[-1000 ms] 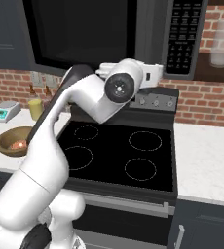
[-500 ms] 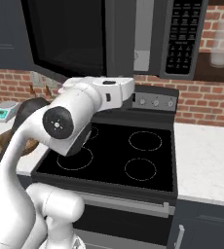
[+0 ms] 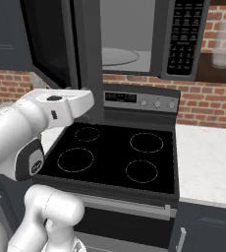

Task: Open the microwave, place the bowl with waffle inside the microwave, then close the microwave door and turn it on.

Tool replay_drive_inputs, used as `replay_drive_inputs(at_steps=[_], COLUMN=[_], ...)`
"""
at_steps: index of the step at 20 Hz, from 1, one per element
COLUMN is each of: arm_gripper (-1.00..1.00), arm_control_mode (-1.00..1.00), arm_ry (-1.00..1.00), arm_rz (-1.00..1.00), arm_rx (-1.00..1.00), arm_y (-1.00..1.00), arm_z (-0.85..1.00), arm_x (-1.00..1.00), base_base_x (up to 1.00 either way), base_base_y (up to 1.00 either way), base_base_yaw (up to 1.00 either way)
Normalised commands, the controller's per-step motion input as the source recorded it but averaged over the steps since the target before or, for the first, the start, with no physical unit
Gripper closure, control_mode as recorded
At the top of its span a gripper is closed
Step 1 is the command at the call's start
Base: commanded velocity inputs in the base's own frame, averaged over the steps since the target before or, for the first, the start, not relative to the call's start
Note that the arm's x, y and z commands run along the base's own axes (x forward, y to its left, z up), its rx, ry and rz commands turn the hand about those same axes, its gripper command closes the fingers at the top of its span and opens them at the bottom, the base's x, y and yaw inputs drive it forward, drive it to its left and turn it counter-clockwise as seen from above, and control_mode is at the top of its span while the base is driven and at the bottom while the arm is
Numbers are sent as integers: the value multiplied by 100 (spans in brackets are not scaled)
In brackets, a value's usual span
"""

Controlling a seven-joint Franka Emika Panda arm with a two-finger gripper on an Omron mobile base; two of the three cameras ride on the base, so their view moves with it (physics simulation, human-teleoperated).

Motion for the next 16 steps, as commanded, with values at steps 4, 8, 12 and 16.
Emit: replay_drive_inputs(at_steps=[4,8,12,16], arm_gripper=[100,100,100,100], arm_control_mode=[-100,-100,-100,-100], arm_ry=[-9,-7,-12,-13], arm_rz=[-12,-10,-7,-5], arm_rx=[-16,-12,-11,-9], arm_y=[100,100,100,100], arm_z=[15,14,2,0], arm_x=[-46,-43,-28,-18], base_base_x=[0,0,0,0], base_base_y=[0,0,0,0], base_base_yaw=[0,0,0,0])
